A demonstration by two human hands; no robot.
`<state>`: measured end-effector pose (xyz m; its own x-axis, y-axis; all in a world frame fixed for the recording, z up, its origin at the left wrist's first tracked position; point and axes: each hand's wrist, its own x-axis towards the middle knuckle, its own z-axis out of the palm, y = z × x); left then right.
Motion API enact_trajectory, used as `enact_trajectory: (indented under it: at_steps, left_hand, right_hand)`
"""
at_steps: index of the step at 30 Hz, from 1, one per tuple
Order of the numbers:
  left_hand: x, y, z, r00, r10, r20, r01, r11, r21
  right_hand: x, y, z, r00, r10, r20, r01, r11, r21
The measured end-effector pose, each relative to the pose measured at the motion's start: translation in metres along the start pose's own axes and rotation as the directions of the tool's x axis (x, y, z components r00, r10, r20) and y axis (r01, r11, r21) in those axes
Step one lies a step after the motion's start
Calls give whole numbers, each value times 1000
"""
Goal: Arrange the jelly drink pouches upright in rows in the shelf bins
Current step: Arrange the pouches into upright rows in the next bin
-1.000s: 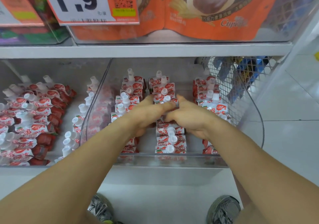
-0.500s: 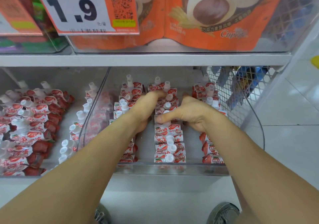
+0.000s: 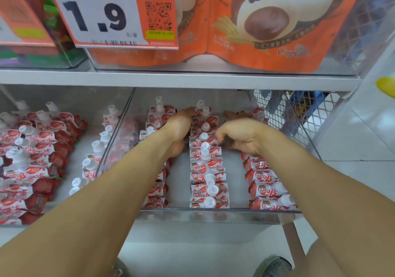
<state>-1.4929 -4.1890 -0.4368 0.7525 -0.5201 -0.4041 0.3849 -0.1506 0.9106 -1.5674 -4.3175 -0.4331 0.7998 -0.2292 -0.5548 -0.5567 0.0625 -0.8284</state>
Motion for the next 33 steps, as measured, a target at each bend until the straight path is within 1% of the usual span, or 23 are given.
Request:
enact_trajectory:
  at_steps: [1, 2, 4, 6, 9, 13, 15, 18, 21, 24, 26, 27, 30, 33]
  left_hand:
    - [0, -1, 0, 1000, -6, 10, 7, 1000, -10]
    - [0, -1, 0, 1000, -19, 20, 19, 1000, -19]
    - [1, -3, 0, 999, -39, 34, 39, 999, -16]
    - [2, -3, 0, 998, -40, 37, 40, 999, 13]
    - [5, -4, 0, 999, -31, 41, 29, 998, 60]
    - [4, -3, 1, 996, -25, 90, 19, 997, 74]
    - [4, -3, 0, 996, -16, 83, 9, 997, 77]
    - [5, -4, 1, 997, 15, 70, -21, 996, 84]
    - [6, -5, 3, 996, 52, 70, -57, 997, 60]
    - [6, -3, 3, 995, 51, 88, -54, 998, 34]
    - [7, -5, 2, 995, 55, 85, -60, 996, 66]
    - [8, -6, 2, 995, 52, 85, -60, 994, 93]
    - [11, -8, 3, 995, 21, 93, -37, 986, 165]
    - [15, -8, 4, 996, -7, 93, -10, 984, 176]
  right_hand:
    - [-1, -1, 6, 1000, 12, 17, -11, 1000, -26]
    - [1, 0, 10, 999, 10, 47, -10, 1000, -9]
    - [5, 1, 15, 997, -38, 63, 35, 998, 56]
    - [8, 5, 17, 993, -93, 70, 88, 994, 64]
    - [11, 12, 13, 982, -120, 143, 118, 993, 26]
    - [2, 9, 16, 977, -115, 177, 119, 993, -14]
    - [1, 8, 16, 981, -112, 158, 117, 993, -27]
    - [9, 9, 12, 989, -142, 44, 144, 987, -63]
    - [39, 23, 0, 978, -199, -67, 194, 978, -81]
    - [43, 25, 1, 969, -226, -103, 218, 973, -79]
    - [36, 18, 6, 970, -222, -93, 214, 973, -91]
    - [35, 17, 6, 969, -226, -102, 213, 969, -127]
    - [33, 14, 5, 942, -272, -195, 235, 953, -193]
    - [20, 7, 12, 946, -273, -173, 215, 932, -292]
